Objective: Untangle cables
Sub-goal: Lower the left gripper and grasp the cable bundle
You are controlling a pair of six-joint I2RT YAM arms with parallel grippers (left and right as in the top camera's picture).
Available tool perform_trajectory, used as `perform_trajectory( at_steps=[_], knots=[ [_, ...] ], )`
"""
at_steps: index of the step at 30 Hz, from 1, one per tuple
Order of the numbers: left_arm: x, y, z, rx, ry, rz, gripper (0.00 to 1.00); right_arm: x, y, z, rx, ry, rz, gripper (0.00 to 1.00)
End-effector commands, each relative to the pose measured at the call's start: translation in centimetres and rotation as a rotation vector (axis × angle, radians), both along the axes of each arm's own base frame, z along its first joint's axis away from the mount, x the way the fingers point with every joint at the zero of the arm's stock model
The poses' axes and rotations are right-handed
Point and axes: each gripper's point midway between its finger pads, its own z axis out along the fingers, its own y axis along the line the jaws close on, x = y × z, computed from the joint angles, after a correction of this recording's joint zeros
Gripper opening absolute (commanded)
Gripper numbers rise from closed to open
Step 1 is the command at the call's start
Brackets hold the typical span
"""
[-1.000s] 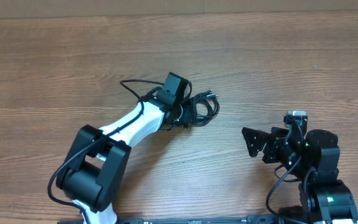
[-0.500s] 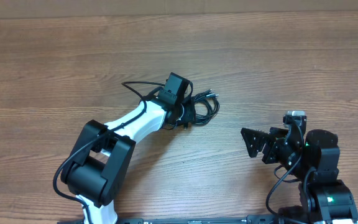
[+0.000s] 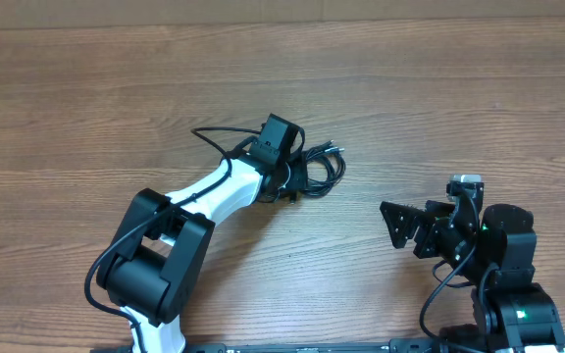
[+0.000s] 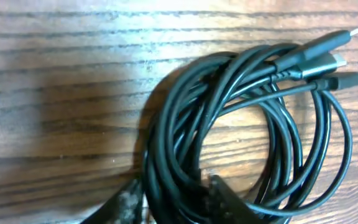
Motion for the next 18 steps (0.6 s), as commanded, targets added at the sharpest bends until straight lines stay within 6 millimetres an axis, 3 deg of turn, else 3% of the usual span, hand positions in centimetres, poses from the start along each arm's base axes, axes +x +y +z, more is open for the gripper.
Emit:
perform_trajectory(
  at_steps=[1, 7, 14, 18],
  knots=[
    [0.8, 0.5, -0.5, 0.029, -0.013, 0.027, 0.24, 0.2, 0.3, 1.5, 0.009, -0.036, 0.009, 1.00],
    [1.3, 0.0, 0.2, 0.036, -0.053, -0.047, 0.04, 0.1, 0.4, 1.5, 0.015, -0.034, 0.018, 1.00],
    [2.1, -1.9, 3.2, 0.055, -0.127, -0.248, 0.04, 0.0, 0.4, 1.3, 0.009, -0.026, 0.018, 1.00],
    [1.5, -3.1, 4.4, 0.112, -0.170, -0.420, 0.04, 0.2, -0.1, 0.8, -0.012, -0.011, -0.006, 1.00]
  ],
)
